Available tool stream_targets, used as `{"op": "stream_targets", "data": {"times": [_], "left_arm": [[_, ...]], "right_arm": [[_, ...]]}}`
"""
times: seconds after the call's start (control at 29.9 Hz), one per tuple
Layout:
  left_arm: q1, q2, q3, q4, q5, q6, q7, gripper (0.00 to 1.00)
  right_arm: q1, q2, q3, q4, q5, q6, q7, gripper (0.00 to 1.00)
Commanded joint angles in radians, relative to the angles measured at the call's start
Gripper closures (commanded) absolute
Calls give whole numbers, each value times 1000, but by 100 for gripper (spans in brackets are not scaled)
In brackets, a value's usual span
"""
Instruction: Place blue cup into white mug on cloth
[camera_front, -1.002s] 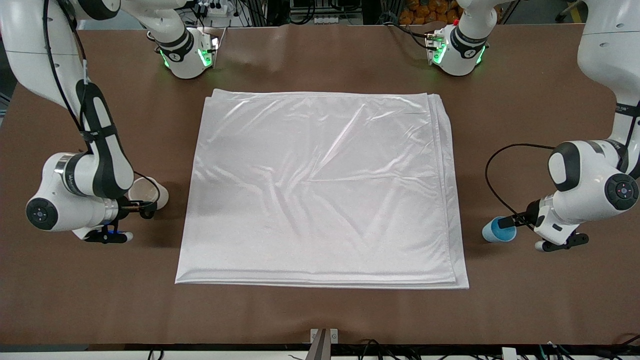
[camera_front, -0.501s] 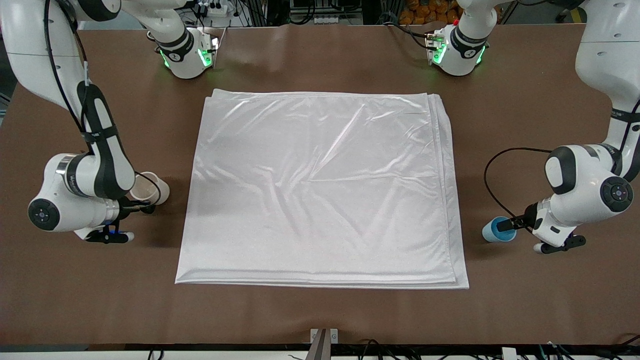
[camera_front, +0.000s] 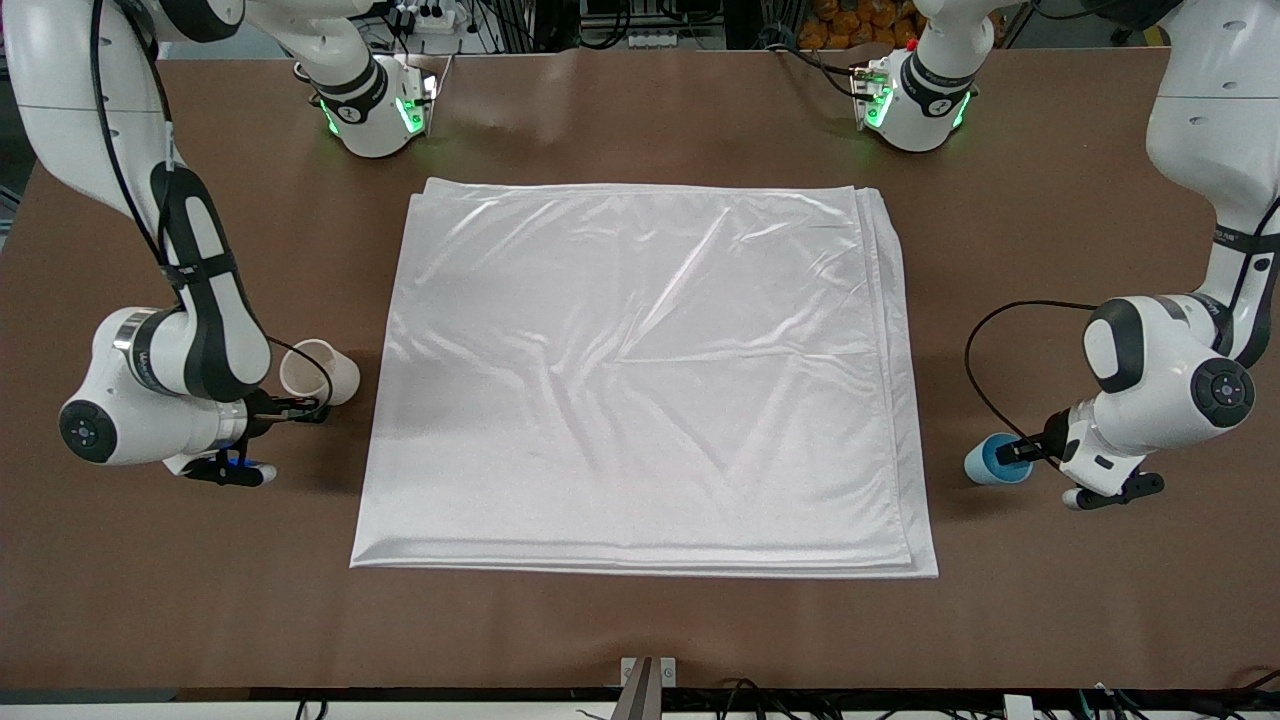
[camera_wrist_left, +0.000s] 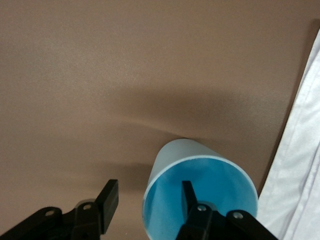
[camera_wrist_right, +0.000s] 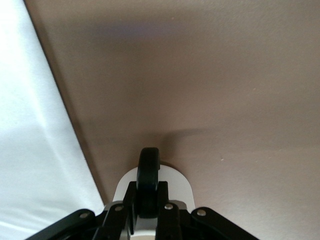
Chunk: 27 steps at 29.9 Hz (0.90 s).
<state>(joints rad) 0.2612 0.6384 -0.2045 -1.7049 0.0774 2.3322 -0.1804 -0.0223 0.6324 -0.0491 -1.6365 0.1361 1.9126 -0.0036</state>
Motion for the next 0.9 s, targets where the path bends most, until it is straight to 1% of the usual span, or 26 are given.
{"op": "stream_targets", "data": {"times": [0.0,0.1,0.23,0.3,0.37,0.47,0.63,0.77,0.84,0.87], "left_arm": [[6,12,-4,2,24,24,7,51],[4,12,-4,2,25,26,7,61],[3,15,-4,2,25,29,7,70],[3,18,-4,2,25,33,7,76],[3,18,-4,2,25,33,9,84],[3,17,-4,2,34,33,9,100],[4,12,-6,2,80,33,10,100],[4,-11,-6,-2,91,24,30,100],[4,-23,-6,-2,91,21,58,100],[4,-29,-7,-2,91,21,70,100]], "right_arm": [[30,-10,3,14,23,-35,82,96],[53,-16,5,18,33,-58,138,96],[97,-30,5,18,53,-66,221,96],[120,-34,5,18,57,-70,275,96],[148,-39,5,18,57,-70,324,96],[195,-43,5,18,59,-69,413,96],[297,-45,3,24,56,-57,589,96],[361,-39,3,58,59,-52,752,96],[374,-31,3,67,83,-35,809,96],[383,-31,3,69,111,-21,832,96]]}}
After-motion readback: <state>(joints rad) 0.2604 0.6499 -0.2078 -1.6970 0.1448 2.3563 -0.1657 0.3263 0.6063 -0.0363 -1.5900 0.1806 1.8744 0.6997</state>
